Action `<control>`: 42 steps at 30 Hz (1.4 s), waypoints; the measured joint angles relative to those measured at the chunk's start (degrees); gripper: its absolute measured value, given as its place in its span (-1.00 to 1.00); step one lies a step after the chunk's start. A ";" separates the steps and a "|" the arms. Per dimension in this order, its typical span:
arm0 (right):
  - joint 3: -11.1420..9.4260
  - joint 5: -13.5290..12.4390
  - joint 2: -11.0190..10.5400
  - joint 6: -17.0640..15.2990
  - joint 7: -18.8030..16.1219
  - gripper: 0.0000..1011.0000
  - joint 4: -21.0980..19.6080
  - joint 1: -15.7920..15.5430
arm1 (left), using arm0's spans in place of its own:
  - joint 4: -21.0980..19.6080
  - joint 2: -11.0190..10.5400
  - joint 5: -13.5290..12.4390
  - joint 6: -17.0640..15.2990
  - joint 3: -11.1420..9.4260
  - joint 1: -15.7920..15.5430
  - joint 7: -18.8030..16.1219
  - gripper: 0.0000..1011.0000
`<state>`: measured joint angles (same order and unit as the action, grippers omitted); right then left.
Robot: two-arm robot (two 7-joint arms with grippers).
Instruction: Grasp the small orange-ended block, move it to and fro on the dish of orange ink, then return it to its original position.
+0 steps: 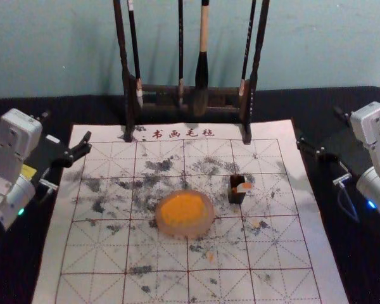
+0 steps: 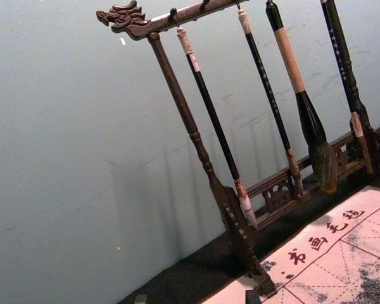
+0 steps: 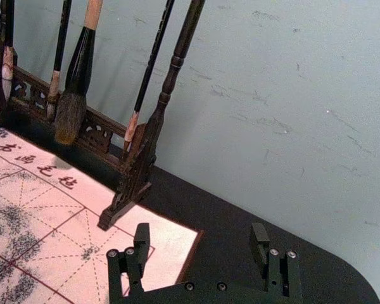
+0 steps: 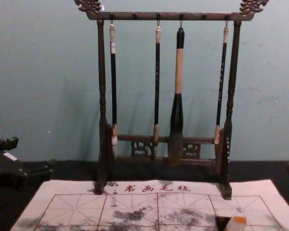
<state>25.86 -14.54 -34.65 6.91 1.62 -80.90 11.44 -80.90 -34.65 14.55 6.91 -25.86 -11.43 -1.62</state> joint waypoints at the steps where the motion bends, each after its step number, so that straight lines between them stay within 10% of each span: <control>1: 0.00 0.00 0.00 0.00 0.00 0.98 0.00 0.00 | 0.00 0.00 0.00 0.00 0.00 0.00 0.00 0.98; 42: 0.00 0.00 0.00 0.00 0.00 0.98 0.00 0.00 | 0.00 0.00 0.00 0.00 0.00 0.00 0.00 0.98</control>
<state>25.86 -14.55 -34.65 6.91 1.62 -80.90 11.43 -80.90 -34.65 14.55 6.91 -25.86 -11.43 -1.62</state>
